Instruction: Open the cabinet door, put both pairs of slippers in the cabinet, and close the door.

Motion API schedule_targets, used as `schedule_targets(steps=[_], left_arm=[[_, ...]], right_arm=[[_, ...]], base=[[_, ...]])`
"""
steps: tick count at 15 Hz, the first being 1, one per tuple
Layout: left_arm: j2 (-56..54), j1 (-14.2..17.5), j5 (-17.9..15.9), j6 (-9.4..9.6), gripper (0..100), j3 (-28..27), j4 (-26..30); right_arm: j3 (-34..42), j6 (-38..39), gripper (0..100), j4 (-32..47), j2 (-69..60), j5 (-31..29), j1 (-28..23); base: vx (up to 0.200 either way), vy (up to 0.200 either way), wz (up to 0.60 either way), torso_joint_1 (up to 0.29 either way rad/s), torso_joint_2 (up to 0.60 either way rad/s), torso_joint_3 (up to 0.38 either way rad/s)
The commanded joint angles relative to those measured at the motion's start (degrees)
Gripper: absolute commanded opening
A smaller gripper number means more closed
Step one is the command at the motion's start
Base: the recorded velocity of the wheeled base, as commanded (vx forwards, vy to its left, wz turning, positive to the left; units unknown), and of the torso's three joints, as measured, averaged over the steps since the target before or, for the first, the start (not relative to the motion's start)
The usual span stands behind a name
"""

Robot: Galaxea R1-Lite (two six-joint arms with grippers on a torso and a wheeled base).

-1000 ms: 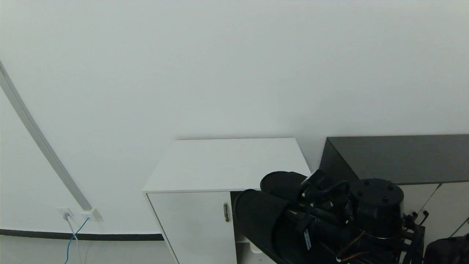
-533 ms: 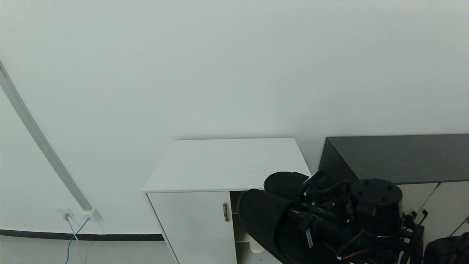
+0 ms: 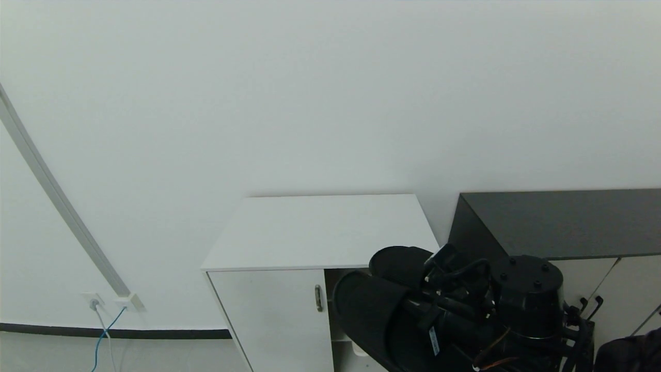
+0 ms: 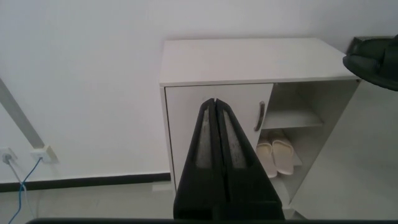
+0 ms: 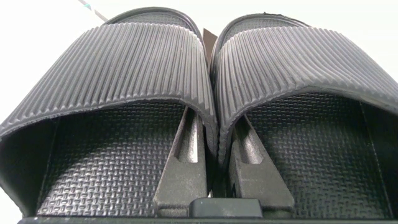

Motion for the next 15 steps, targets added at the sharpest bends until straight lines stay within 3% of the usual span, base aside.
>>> schedule_targets(steps=[1,8,15], left_arm=[[0.07,0.08,0.0,0.05,0,0.01,0.0],[0.07,0.08,0.0,0.23,0,0.01,0.0],[0.07,-0.01,0.0,0.23,0,0.01,0.0]], right_arm=[[0.09,-0.02,0,-0.04,0.15,0.13,0.04],[0.44,-0.11,0,-0.04,1.82,1.27,0.04],[2.28,-1.16,0,-6.11,2.7,0.92,-0.32]], base=[[0.0,0.0,0.0,0.0,0.0,0.0],[0.0,0.0,0.0,-0.116,0.25,0.134],[0.0,0.0,0.0,-0.154,0.34,0.186]])
